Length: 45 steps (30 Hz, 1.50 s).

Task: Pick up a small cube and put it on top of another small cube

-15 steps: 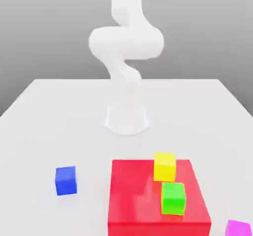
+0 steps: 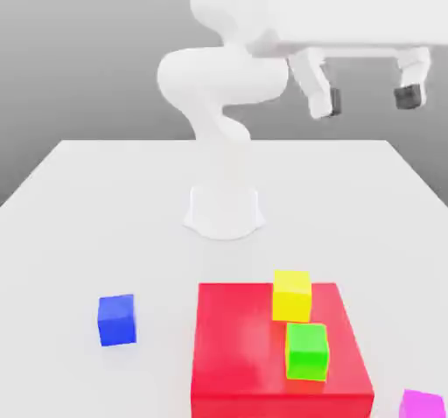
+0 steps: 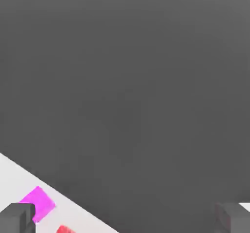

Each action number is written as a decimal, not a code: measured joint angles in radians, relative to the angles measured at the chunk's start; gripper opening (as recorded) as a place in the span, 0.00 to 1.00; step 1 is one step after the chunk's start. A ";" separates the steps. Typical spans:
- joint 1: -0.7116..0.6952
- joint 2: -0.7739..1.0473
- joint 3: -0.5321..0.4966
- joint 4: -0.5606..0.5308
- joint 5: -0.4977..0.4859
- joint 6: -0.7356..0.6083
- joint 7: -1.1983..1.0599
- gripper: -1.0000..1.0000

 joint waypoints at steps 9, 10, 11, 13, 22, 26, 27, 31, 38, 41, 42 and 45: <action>0.081 0.323 0.047 0.038 -0.024 0.079 -0.211 0.50; 0.087 0.358 0.053 0.042 -0.035 0.088 -0.229 0.50; 0.093 0.393 0.058 0.047 -0.047 0.097 -0.246 0.50; 0.108 0.464 0.068 0.055 -0.076 0.115 -0.277 0.50; 0.152 0.741 0.066 0.104 -0.156 0.256 -0.322 0.00; 0.151 0.741 0.067 0.104 -0.155 0.254 -0.322 0.00; 0.152 0.754 0.066 0.107 -0.156 0.264 -0.322 0.00; 0.147 0.655 0.073 0.084 -0.152 0.188 -0.325 0.00; 0.054 0.478 -0.076 -0.014 -0.161 0.097 -0.236 0.00; 0.000 0.393 -0.158 -0.101 -0.174 0.097 -0.183 0.00; -0.020 0.364 -0.186 -0.131 -0.179 0.097 -0.163 0.00; -0.098 0.270 -0.266 -0.231 -0.199 0.104 -0.098 0.00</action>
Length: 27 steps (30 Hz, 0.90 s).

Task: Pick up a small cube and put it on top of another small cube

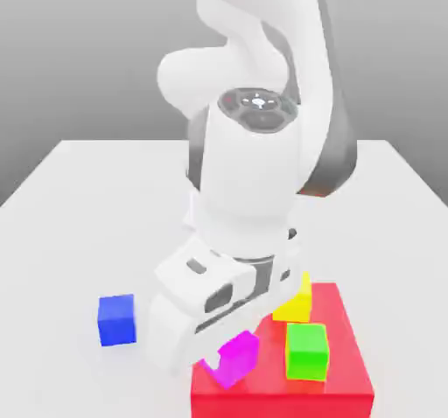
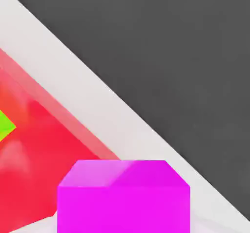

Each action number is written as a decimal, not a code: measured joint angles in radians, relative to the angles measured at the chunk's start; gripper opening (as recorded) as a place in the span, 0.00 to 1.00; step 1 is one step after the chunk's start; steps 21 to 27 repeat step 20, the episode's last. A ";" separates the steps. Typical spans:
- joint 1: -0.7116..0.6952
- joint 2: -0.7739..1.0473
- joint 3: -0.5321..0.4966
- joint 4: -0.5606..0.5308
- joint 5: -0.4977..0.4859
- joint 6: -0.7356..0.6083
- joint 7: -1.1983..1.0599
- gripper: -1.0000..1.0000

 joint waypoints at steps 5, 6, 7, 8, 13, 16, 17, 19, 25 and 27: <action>-0.258 -0.182 -0.079 -0.231 -0.032 0.056 0.098 0.00; -0.265 -0.208 -0.083 -0.270 -0.031 0.071 0.106 0.00; -0.268 -0.231 -0.086 -0.306 -0.029 0.092 0.109 0.00; -0.266 -0.231 -0.088 -0.323 -0.018 0.112 0.104 0.00; -0.241 -0.134 -0.088 -0.334 0.085 0.219 0.033 0.00; -0.252 -0.055 -0.058 -0.332 0.172 0.289 -0.029 0.00; -0.261 -0.028 -0.044 -0.332 0.203 0.313 -0.050 0.00; -0.268 -0.009 -0.033 -0.331 0.225 0.330 -0.066 1.00; -0.268 -0.009 -0.033 -0.331 0.225 0.330 -0.066 1.00; -0.268 -0.009 -0.033 -0.331 0.225 0.330 -0.066 1.00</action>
